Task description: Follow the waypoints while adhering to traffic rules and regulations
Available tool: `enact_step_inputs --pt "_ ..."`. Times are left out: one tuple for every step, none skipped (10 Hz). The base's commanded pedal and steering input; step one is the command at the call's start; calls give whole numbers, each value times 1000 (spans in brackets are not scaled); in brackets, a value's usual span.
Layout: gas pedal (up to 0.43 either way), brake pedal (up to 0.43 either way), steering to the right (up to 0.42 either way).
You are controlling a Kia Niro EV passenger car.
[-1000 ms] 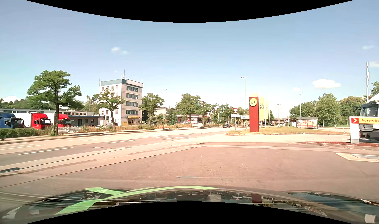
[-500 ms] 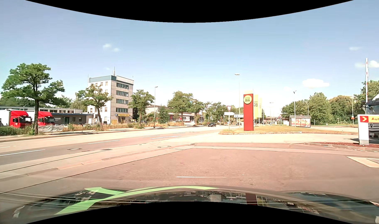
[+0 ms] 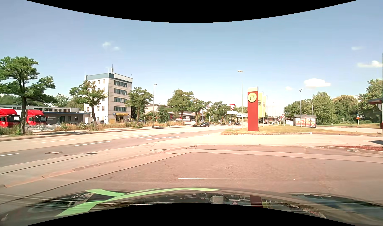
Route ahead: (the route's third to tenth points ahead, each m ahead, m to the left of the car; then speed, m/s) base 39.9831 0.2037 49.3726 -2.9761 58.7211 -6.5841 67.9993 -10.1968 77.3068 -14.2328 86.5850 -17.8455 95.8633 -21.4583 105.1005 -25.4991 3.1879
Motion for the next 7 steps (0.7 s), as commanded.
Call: enact_step_inputs --pt "0 0 -33" --pt "0 0 -37" --pt "0 0 -38" --pt "0 0 -38" --pt "0 0 -40" --pt "0 0 -44" --pt "0 0 -48"
